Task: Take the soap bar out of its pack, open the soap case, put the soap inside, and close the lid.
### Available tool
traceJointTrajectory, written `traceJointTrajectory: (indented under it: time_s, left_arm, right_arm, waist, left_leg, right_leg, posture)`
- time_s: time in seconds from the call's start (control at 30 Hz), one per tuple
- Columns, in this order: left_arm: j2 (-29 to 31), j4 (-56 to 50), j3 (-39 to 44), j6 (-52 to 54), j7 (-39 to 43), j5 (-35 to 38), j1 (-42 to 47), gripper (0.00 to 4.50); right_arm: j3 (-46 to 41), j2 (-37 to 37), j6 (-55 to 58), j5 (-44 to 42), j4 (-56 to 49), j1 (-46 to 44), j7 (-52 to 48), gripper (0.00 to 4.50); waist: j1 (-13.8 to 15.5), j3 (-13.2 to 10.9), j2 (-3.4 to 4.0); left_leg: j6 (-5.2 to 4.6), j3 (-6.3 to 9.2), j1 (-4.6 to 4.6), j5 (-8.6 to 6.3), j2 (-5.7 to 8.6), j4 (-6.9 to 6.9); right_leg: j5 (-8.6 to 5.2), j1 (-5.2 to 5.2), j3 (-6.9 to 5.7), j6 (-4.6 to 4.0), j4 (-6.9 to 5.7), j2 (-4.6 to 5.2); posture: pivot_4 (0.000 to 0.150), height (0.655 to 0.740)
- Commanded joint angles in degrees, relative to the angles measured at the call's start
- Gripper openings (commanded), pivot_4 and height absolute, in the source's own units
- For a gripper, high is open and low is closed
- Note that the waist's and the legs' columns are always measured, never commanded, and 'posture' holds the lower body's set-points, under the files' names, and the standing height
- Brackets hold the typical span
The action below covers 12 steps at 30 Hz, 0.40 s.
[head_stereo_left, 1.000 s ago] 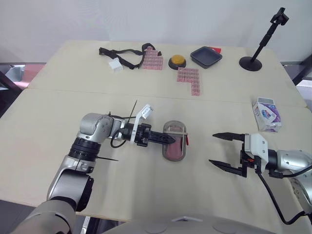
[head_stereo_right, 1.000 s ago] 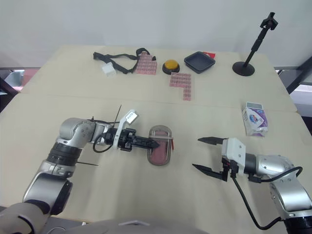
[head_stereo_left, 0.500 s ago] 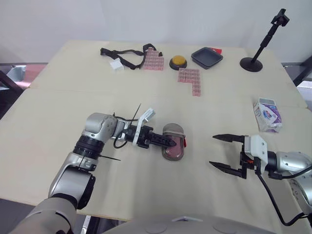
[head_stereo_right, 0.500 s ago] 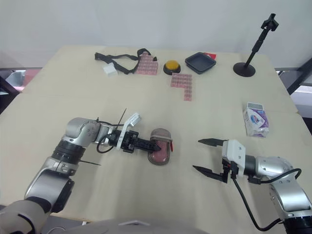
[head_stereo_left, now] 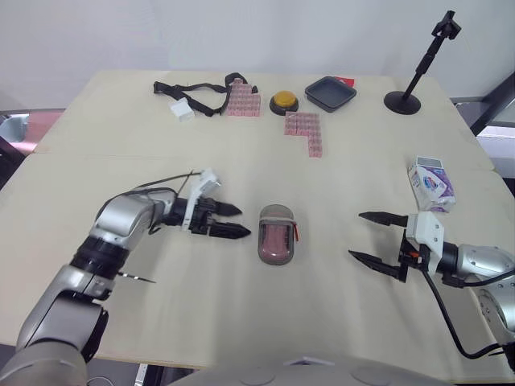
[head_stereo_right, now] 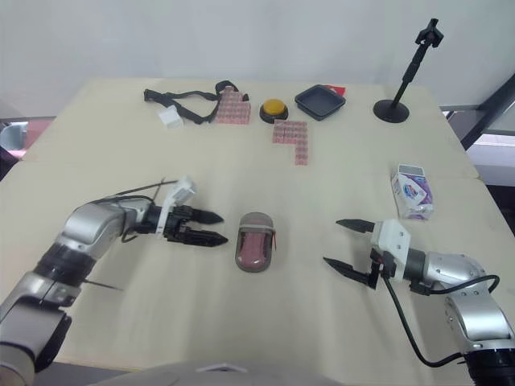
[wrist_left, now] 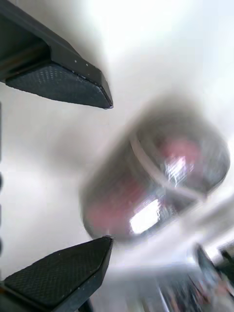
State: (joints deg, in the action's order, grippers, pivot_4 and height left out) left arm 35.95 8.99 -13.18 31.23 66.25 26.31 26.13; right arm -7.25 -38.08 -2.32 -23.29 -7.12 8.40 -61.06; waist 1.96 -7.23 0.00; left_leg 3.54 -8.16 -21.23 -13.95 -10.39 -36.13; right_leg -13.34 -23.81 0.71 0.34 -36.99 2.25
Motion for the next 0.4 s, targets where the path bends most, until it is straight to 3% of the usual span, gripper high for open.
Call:
traceJointTrajectory:
  time_s: [0.03, 0.13, 0.4]
  left_arm:
    - [-1.25, -0.42, 7.28, -13.02, -3.07, -1.88, -3.28, 4.47]
    - [-2.38, -2.3, 10.37, -20.49, -6.5, -4.12, -8.66, 4.47]
    - [-2.72, -7.95, 11.06, -26.77, -11.48, -9.18, -16.57, 4.47]
  right_arm:
    - [-0.89, 1.61, -0.97, 0.8, 0.27, -0.78, 2.91, 4.5]
    - [-0.44, 3.39, -1.89, 2.26, 1.39, -1.6, 5.08, 4.5]
    - [-0.62, 5.44, -1.68, 2.84, 2.5, -2.41, 8.3, 4.5]
  waist:
    - [0.19, 0.0, 0.0]
    - [0.21, 0.0, 0.0]
    - [0.38, -0.01, -0.01]
  left_leg:
    - [0.0, 0.06, -0.11, 0.0, 0.0, 0.0]
    - [0.0, 0.06, -0.19, -0.01, 0.01, 0.0]
    - [0.01, 0.05, -0.15, -0.01, -0.04, -0.02]
  right_leg:
    - [0.06, -0.05, -0.08, 0.1, 0.03, 0.0]
    - [0.17, -0.11, -0.17, 0.3, 0.05, 0.05]
    - [0.01, -0.11, -0.2, 0.02, -0.04, 0.05]
  posture:
    - [0.15, 0.7338]
    - [0.15, 0.7338]
    - [0.15, 0.7338]
